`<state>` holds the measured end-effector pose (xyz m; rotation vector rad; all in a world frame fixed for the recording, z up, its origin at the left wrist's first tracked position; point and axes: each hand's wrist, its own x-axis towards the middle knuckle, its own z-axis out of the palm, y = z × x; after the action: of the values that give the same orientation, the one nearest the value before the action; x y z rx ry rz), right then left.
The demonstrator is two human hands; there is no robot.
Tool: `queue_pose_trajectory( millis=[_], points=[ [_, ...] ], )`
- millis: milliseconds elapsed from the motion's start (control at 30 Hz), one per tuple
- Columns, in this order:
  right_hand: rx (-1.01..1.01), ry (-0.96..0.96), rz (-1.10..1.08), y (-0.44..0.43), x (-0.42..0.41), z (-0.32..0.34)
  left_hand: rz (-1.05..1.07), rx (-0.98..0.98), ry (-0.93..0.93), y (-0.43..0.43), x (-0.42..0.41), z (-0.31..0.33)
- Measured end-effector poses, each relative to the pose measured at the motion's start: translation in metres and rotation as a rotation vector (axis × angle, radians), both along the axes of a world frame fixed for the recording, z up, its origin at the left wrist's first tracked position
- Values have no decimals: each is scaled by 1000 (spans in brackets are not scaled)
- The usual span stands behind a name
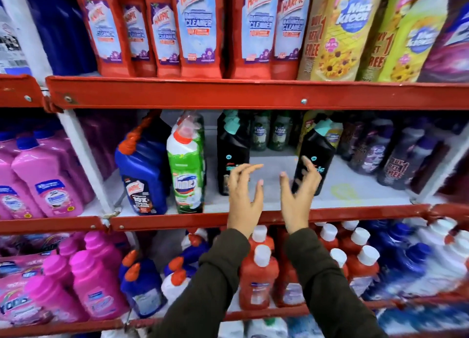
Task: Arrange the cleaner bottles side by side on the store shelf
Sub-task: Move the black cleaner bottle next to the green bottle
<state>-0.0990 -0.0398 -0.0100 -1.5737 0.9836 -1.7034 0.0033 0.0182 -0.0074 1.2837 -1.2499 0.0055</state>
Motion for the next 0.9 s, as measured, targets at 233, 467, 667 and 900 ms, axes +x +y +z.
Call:
queue_pose_trajectory(
  millis=[233,467,667,900],
  points=[
    [345,78,56,-85,-76,-10,-292,536,150,-85,-54,4],
    [310,220,127,-105,-89,-14,-292,566,213,-118,-70,-3],
    [258,181,201,-91,-87,-22,-279,480,309,-103,-61,-4],
    [180,125,272,-55,-68,-4,-295,366,337,-74,-31,3]
  ],
)
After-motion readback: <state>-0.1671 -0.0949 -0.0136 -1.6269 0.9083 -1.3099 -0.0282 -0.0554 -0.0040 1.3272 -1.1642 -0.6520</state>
